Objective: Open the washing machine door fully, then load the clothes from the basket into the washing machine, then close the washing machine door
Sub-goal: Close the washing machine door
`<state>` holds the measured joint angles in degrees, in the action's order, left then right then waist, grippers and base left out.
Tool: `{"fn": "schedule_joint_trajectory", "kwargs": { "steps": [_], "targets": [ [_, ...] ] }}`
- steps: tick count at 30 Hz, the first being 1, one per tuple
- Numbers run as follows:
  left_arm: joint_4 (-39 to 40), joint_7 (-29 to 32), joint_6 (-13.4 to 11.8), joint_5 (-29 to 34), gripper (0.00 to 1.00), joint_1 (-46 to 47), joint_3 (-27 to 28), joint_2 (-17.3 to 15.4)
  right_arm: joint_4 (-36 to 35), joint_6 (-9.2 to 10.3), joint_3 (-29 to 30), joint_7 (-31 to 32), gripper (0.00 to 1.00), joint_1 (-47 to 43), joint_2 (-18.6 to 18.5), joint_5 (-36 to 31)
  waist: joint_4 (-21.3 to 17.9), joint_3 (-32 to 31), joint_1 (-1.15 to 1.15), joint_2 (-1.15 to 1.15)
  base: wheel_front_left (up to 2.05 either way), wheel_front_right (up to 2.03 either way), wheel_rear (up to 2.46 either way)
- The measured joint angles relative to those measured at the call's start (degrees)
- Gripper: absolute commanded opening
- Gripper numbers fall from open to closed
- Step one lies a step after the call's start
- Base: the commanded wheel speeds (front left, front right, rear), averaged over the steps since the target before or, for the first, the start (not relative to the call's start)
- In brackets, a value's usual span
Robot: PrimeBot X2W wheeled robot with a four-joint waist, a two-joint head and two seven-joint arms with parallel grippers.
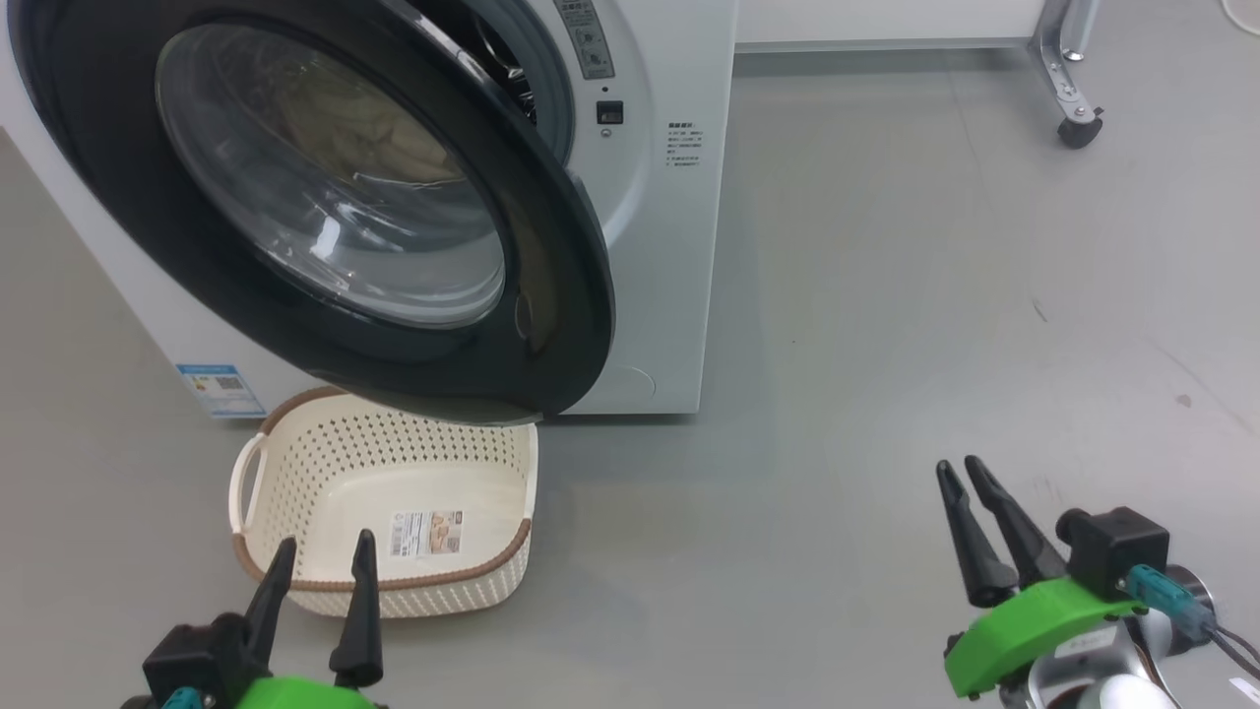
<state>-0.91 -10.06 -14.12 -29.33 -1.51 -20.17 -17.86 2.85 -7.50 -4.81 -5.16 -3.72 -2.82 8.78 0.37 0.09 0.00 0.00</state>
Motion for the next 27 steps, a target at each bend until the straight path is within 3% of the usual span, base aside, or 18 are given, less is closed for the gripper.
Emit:
{"fn": "schedule_joint_trajectory", "kwargs": {
  "steps": [10, 27],
  "targets": [
    [-0.6, 0.0, 0.0, 0.0, 1.00, 2.4, -0.9, 0.0, 8.0, 0.00, -0.6, -0.5, 0.00, 7.7, 0.0, 1.3, 2.8, 1.9, 0.00, 0.00, 0.00, 0.00, 0.00],
    [-3.4, 0.0, 0.5, 0.6, 1.00, 7.5, -4.4, 1.2, 35.6, 0.00, -5.9, -7.8, 0.00, 29.7, -0.1, 5.5, 11.7, 3.0, 0.00, 0.00, 0.00, 0.00, 0.00]
  ]
}}
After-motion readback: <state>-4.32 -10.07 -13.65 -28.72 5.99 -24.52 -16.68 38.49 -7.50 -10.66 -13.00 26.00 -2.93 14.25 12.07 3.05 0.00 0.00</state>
